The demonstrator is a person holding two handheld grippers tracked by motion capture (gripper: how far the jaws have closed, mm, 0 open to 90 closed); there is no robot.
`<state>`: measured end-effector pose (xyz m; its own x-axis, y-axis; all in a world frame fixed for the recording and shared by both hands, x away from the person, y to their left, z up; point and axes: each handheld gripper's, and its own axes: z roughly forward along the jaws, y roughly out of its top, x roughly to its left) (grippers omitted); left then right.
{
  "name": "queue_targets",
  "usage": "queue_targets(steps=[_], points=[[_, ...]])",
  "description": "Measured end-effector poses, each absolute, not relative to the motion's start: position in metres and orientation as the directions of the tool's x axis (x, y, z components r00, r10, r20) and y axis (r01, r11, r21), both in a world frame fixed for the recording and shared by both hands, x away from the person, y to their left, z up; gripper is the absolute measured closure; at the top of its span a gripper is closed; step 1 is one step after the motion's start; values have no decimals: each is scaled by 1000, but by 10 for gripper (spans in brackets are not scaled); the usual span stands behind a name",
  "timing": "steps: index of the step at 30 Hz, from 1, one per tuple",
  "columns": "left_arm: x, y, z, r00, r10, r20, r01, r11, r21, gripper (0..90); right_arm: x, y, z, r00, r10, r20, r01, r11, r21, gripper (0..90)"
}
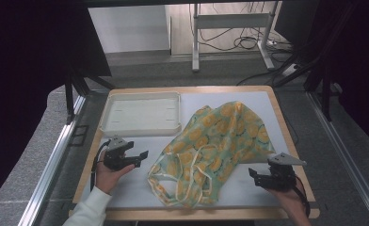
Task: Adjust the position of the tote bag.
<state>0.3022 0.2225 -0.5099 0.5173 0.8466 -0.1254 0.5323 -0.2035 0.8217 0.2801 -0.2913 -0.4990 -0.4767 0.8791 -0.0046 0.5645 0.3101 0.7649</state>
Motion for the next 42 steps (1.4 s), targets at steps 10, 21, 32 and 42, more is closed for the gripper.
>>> queue_targets(steps=[10, 21, 32, 42], points=[[302, 223, -512, 503, 855, -127, 543, -198, 816, 256, 278, -288, -498, -500, 866, 1, 557, 321, 766, 169], [298, 217, -514, 503, 858, -102, 552, -229, 802, 263, 281, -289, -498, -526, 850, 13, 561, 335, 757, 187], [303, 212, -504, 511, 852, -115, 542, -215, 812, 262, 277, -287, -499, -542, 840, 1, 558, 360, 747, 187], [304, 210, -490, 516, 839, -172, 547, -169, 820, 267, 272, -284, -500, -526, 850, 0, 568, 351, 744, 187]])
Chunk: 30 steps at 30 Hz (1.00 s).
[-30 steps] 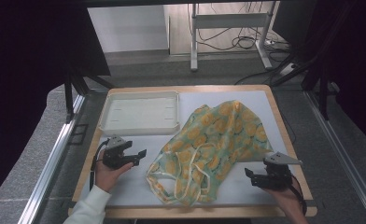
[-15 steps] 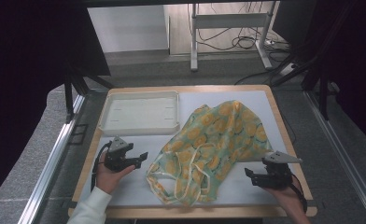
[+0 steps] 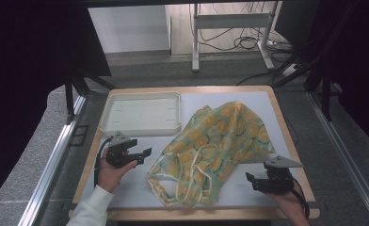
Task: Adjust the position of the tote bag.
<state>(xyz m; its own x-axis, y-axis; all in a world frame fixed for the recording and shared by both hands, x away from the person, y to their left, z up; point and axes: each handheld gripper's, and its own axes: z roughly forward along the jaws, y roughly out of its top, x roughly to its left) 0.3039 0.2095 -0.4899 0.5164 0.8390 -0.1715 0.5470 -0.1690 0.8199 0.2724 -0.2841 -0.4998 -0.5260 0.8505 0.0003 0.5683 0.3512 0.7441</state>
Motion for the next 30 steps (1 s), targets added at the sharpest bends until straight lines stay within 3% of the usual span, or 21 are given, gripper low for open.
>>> queue_targets(steps=[16, 24, 30], points=[[316, 193, -461, 589, 799, -124, 500, -240, 832, 285, 286, -271, -499, -533, 846, -6, 575, 367, 731, 187], [336, 186, -449, 615, 780, -115, 489, -263, 832, 573, 278, -270, -500, -547, 837, -14, 570, 385, 726, 187], [352, 163, -439, 636, 764, -109, 483, -283, 829, 627, 268, -279, -498, -529, 849, -19, 569, 371, 734, 187]])
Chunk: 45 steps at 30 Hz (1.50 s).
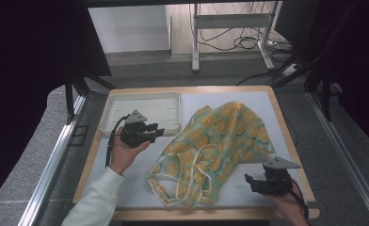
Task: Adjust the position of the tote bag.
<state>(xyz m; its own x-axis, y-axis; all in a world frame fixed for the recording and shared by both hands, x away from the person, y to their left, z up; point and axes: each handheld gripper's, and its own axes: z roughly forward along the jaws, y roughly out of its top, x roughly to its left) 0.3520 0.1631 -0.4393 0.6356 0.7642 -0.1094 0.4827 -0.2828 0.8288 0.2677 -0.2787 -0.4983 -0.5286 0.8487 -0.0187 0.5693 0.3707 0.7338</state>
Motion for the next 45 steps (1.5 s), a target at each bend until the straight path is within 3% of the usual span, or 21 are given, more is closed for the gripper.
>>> queue_targets(steps=[10, 17, 19, 22, 25, 28, 45], points=[[400, 106, -453, 690, 714, -122, 505, -353, 788, 608, 268, -282, -500, -516, 856, -11, 581, 360, 730, 187], [414, 75, -465, 707, 691, -149, 528, -377, 761, 553, 272, -279, -503, -520, 854, -17, 584, 370, 723, 187], [415, 71, -467, 709, 691, -143, 529, -387, 755, 508, 273, -278, -503, -522, 853, -17, 583, 371, 723, 187], [422, 53, -477, 648, 761, -33, 545, -434, 718, 335, 275, -275, -504, -529, 848, -16, 583, 377, 719, 187], [434, 48, -488, 635, 769, -77, 593, -421, 686, 271, 276, -274, -504, -533, 846, -17, 582, 381, 718, 187], [443, 44, -495, 610, 790, -58, 613, -425, 666, 199, 276, -273, -505, -537, 844, -17, 582, 384, 717, 187], [478, 32, -513, 584, 805, -101, 678, -416, 606, 205, 277, -274, -505, -539, 842, -16, 583, 387, 714, 187]])
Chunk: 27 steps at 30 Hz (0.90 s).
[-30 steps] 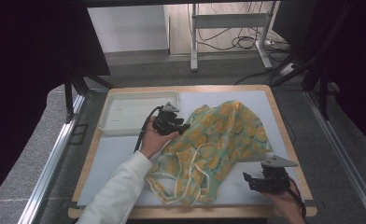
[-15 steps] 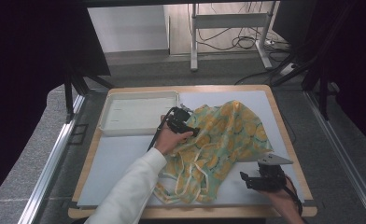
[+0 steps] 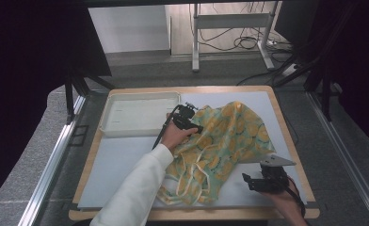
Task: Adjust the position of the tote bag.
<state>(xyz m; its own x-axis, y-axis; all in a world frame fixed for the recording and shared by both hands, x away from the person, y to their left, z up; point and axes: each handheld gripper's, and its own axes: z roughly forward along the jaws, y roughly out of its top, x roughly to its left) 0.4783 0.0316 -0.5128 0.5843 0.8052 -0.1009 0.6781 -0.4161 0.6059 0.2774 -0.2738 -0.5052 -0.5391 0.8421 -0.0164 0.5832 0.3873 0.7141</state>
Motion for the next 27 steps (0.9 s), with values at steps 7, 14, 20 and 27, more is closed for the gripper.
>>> queue_targets(steps=[7, 14, 20, 27], points=[[480, 27, -520, 594, 801, -77, 680, -448, 581, 336, 277, -273, -505, -536, 844, -20, 580, 386, 717, 188], [478, 27, -520, 595, 802, -58, 667, -452, 593, 492, 277, -273, -505, -532, 846, -21, 581, 384, 717, 188], [476, 28, -519, 626, 777, -63, 647, -473, 598, 780, 277, -272, -505, -531, 847, -24, 582, 386, 716, 187], [477, 30, -518, 637, 764, -101, 653, -466, 596, 892, 277, -273, -505, -529, 848, -26, 583, 385, 716, 188]])
